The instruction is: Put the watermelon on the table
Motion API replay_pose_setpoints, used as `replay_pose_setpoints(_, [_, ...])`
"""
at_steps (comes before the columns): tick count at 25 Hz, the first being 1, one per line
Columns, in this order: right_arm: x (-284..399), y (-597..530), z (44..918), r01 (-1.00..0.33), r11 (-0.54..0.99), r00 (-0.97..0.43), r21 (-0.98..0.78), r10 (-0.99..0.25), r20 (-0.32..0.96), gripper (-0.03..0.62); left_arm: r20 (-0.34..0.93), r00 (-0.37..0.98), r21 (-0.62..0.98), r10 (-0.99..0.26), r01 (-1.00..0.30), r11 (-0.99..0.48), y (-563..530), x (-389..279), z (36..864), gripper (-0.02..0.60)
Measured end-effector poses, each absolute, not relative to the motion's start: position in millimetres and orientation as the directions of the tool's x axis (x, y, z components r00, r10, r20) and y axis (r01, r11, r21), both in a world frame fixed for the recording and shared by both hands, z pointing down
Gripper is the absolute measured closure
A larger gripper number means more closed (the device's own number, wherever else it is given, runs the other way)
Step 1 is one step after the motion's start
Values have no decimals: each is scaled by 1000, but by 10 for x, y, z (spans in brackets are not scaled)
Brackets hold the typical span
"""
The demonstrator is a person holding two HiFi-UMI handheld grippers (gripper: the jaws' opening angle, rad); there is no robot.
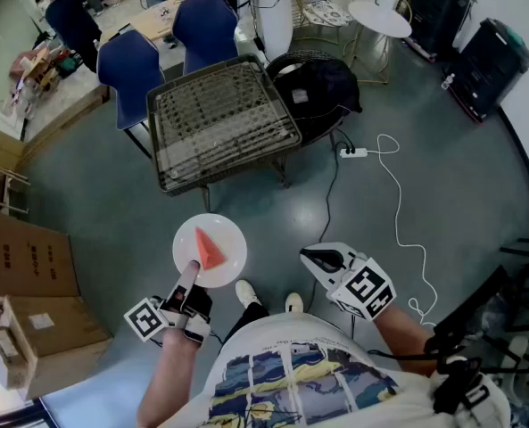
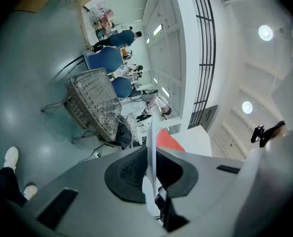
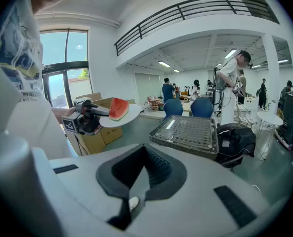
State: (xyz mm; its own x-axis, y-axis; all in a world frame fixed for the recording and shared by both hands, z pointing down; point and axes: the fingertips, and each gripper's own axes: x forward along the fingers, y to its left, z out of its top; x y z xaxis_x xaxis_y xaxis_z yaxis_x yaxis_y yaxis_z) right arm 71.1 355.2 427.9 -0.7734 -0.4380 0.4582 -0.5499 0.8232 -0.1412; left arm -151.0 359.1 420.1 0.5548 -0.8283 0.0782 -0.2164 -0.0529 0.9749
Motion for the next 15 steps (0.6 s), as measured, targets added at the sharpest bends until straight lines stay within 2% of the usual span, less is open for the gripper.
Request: replay_pose_setpoints(15, [1636, 3850, 4306, -581, 803, -769, -137, -486, 415, 585, 63, 583, 982, -810, -183, -55, 3861, -542, 4048, 554])
